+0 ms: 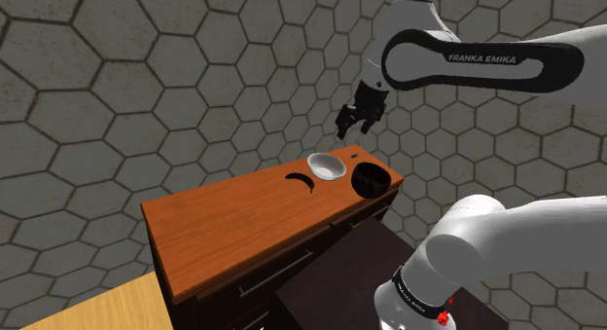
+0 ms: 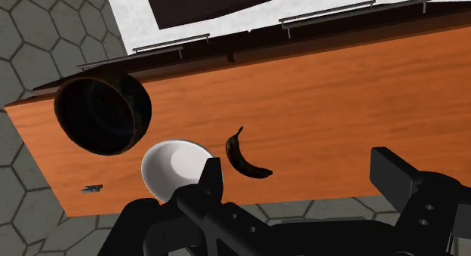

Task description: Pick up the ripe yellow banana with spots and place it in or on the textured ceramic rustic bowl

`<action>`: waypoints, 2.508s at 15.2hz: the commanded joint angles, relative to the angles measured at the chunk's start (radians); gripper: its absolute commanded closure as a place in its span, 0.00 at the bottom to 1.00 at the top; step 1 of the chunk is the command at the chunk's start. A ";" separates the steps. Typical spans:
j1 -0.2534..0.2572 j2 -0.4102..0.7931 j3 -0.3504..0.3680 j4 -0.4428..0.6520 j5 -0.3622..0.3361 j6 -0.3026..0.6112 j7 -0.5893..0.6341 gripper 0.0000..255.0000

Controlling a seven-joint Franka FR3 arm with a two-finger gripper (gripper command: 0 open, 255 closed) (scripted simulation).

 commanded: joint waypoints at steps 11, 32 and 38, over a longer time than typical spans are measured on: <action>-0.059 0.370 -0.058 -0.095 -0.093 0.491 0.005 0.00; -0.127 1.208 -0.135 0.238 -0.240 1.040 0.097 0.00; -0.129 1.297 -0.141 0.282 -0.241 1.086 0.103 0.00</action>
